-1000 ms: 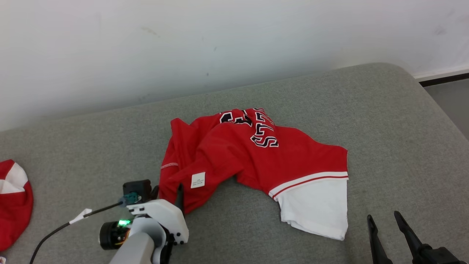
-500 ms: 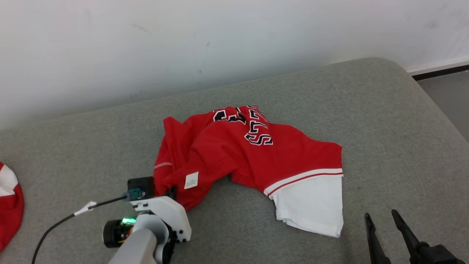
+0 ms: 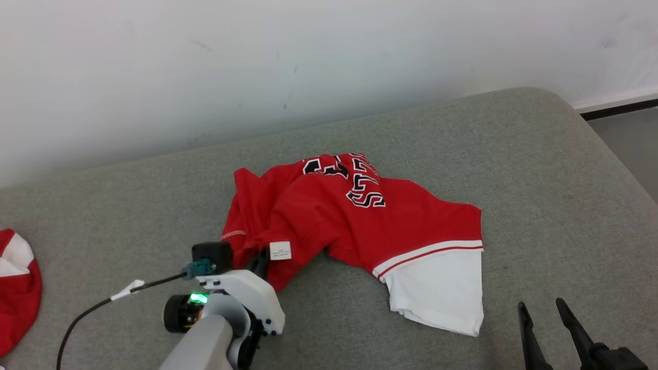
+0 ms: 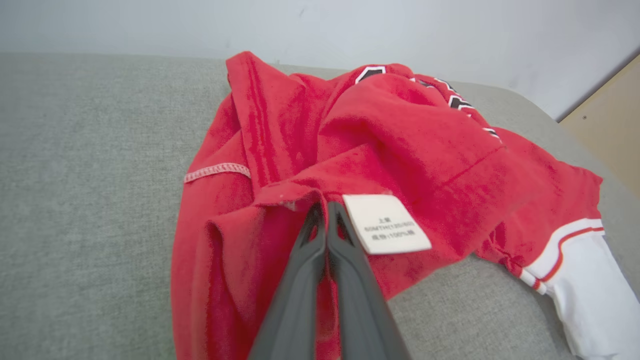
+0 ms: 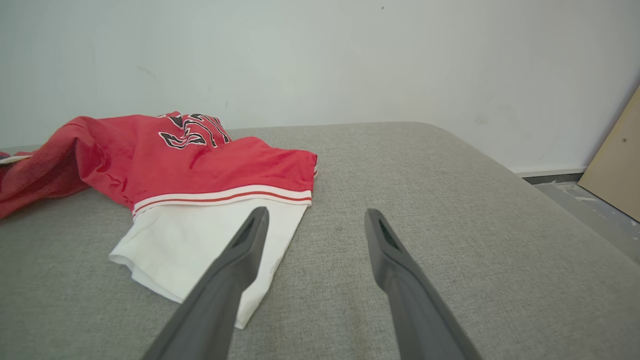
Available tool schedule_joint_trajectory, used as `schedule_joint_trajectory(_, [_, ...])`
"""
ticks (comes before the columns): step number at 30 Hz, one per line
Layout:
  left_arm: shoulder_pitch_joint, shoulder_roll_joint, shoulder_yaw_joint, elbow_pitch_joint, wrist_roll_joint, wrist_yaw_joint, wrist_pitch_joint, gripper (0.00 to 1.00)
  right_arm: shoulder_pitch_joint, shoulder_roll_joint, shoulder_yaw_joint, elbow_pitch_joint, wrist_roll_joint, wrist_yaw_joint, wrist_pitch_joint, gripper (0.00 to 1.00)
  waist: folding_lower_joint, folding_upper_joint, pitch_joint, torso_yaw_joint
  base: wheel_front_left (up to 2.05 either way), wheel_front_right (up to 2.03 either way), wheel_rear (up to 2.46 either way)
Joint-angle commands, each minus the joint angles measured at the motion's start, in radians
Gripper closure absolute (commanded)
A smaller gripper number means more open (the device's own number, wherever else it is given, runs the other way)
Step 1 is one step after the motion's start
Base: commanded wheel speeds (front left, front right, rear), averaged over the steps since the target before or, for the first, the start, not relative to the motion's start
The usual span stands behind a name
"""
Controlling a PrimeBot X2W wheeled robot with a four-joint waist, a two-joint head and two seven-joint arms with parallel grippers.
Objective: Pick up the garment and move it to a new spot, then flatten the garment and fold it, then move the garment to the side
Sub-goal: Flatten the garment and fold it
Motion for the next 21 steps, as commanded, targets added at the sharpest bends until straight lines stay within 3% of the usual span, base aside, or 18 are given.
schedule_joint_trajectory(1, [0.019, 0.003, -0.017, -0.015, -0.002, -0.012, -0.013, 1.0, 0.012, -0.002, -0.006, 0.004, 0.006, -0.002, 0.001, 0.0, -0.0001, 0.0, -0.01, 0.007, 0.0, 0.0, 0.0])
schedule_joint_trajectory(5, [0.095, 0.004, -0.093, -0.09, -0.006, -0.056, -0.017, 1.0, 0.033, -0.004, -0.019, 0.008, 0.002, -0.002, 0.001, 0.0, -0.0001, 0.0, -0.037, 0.025, 0.0, 0.0, 0.0])
schedule_joint_trajectory(9, [0.199, 0.004, -0.169, -0.157, -0.003, -0.072, 0.013, 1.0, 0.046, -0.002, -0.025, 0.007, -0.001, -0.002, 0.001, 0.0, -0.0001, 0.0, -0.05, 0.046, 0.0, 0.0, 0.0])
schedule_joint_trajectory(15, [0.345, 0.013, -0.201, -0.201, -0.015, -0.048, 0.038, 1.0, 0.052, 0.001, -0.015, 0.011, 0.002, -0.002, 0.001, 0.0, -0.0001, 0.0, -0.054, 0.066, 0.0, 0.0, 0.0])
schedule_joint_trajectory(21, [0.429, 0.079, -0.168, -0.241, -0.038, -0.003, 0.032, 1.0, 0.067, -0.003, -0.026, 0.017, 0.0, -0.002, 0.001, 0.0, -0.0001, 0.0, -0.059, 0.087, 0.0, 0.0, 0.0])
